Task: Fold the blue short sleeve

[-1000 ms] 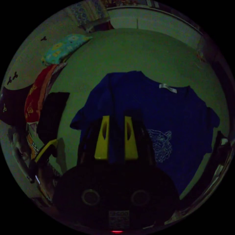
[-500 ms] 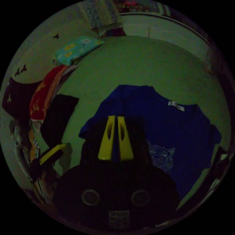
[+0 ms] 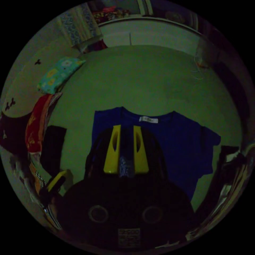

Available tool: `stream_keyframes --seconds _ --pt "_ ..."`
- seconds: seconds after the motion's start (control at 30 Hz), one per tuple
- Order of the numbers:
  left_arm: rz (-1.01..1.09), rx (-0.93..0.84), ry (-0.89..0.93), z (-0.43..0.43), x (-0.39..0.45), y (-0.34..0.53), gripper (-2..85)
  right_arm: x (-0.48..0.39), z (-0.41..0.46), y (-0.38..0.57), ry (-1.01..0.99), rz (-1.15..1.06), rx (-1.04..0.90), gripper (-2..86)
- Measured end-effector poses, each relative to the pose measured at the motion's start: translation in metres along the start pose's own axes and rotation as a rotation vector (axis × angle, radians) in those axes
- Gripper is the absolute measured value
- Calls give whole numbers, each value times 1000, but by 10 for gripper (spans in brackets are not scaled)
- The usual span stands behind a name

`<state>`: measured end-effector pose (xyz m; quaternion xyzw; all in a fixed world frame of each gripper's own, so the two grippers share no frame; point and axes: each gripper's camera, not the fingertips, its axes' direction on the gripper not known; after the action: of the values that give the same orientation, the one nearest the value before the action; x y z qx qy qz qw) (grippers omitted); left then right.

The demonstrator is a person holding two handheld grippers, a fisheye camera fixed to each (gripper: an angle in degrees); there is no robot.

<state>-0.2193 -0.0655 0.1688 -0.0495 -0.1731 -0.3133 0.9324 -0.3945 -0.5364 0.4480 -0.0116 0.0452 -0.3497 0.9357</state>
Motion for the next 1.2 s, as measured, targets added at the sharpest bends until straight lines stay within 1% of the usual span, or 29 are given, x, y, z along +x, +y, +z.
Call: stream_keyframes --seconds 0.03,0.1,0.2,0.27,0.33,0.47,0.53,0.57,0.63,0.7,0.73,0.77,0.83,0.93,1.03,1.1,1.17,1.2 --pt "3 1 7 1 3 0 -6 -3 -2 5 -9 -21 7 67" --pt "13 1 31 3 9 -1 -6 -20 -3 24 -91 -120 -7 68" --pt "72 -8 114 6 23 -2 -6 -41 2 36 -142 -189 -54 66" --pt "149 -35 223 13 39 -1 -6 -52 5 38 -142 -211 -70 64" --pt "179 -53 303 19 51 -1 -6 -61 10 37 -131 -213 -79 59" --pt "253 -83 256 30 86 0 -5 -79 22 34 -74 -174 -79 28" --pt "268 -110 224 36 98 1 -5 -90 29 33 -54 -173 -112 12" --pt "267 -134 162 40 103 1 -6 -99 34 34 -41 -185 -146 -1" --pt "243 -155 43 44 107 0 -6 -112 34 36 -15 -203 -152 -6" --pt "214 -155 80 42 105 0 -5 -130 27 38 -82 -231 -141 -9" --pt "153 -144 80 38 100 -1 -5 -133 24 39 -109 -229 -140 -9" --pt "111 -111 58 33 95 0 -6 -142 20 40 -155 -230 -132 -10" --pt "55 -81 35 25 89 2 -6 -156 15 42 -177 -258 -125 -12" --pt "22 -72 14 19 87 6 -6 -169 1 43 -139 -265 -111 -14" --pt "30 -44 40 11 94 12 -6 -160 -32 47 -118 -249 2 -14" --pt "56 -20 63 5 102 16 -6 -143 -45 50 -16 -193 48 -14" --pt "125 8 69 -1 118 22 -6 -133 -46 54 79 -157 51 -13" --pt "139 13 78 -2 122 24 -6 -130 -44 57 96 -144 36 -12"
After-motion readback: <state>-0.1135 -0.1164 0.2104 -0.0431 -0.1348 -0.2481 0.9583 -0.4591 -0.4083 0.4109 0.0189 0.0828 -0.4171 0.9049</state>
